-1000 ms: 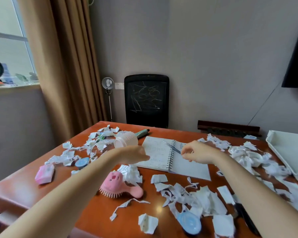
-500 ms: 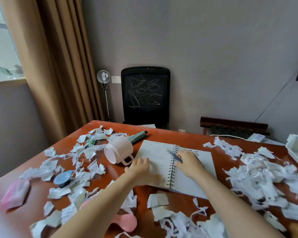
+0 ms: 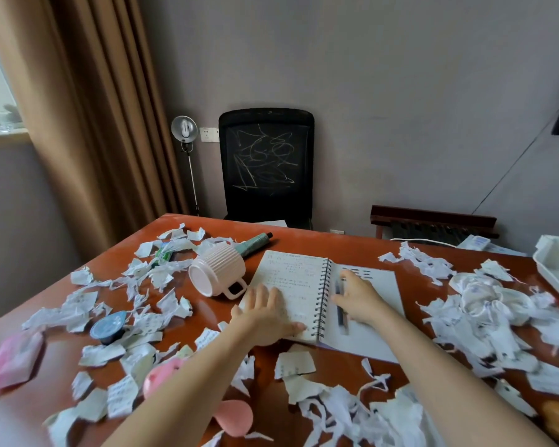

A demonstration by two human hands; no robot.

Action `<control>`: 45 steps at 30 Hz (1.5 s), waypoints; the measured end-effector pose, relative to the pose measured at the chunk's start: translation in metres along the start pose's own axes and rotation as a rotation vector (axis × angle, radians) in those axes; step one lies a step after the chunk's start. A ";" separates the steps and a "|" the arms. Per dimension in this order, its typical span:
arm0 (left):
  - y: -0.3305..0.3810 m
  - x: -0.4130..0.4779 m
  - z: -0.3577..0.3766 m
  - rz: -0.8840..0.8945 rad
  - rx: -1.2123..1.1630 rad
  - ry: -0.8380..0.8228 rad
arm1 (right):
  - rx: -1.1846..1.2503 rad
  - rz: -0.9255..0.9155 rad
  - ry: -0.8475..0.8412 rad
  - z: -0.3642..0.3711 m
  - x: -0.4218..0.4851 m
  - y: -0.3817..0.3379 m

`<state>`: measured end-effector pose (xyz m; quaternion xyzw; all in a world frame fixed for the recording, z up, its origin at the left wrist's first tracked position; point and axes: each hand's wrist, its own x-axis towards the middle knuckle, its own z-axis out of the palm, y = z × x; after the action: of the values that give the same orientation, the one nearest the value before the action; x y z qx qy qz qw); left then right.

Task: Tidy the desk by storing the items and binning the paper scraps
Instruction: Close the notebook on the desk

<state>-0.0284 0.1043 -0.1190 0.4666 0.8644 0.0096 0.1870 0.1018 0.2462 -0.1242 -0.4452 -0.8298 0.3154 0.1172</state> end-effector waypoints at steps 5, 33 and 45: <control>-0.001 -0.005 0.000 -0.057 -0.167 0.174 | 0.067 0.041 -0.054 0.003 0.001 0.006; 0.015 -0.018 -0.106 -0.025 -0.591 0.285 | 0.236 -0.019 -0.229 -0.002 -0.008 -0.005; 0.005 -0.018 -0.113 0.106 -0.665 0.285 | 0.572 0.069 -0.278 0.031 0.003 -0.054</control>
<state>-0.0527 0.1107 -0.0072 0.4185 0.8060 0.3648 0.2055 0.0489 0.2139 -0.1145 -0.3745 -0.7000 0.5977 0.1122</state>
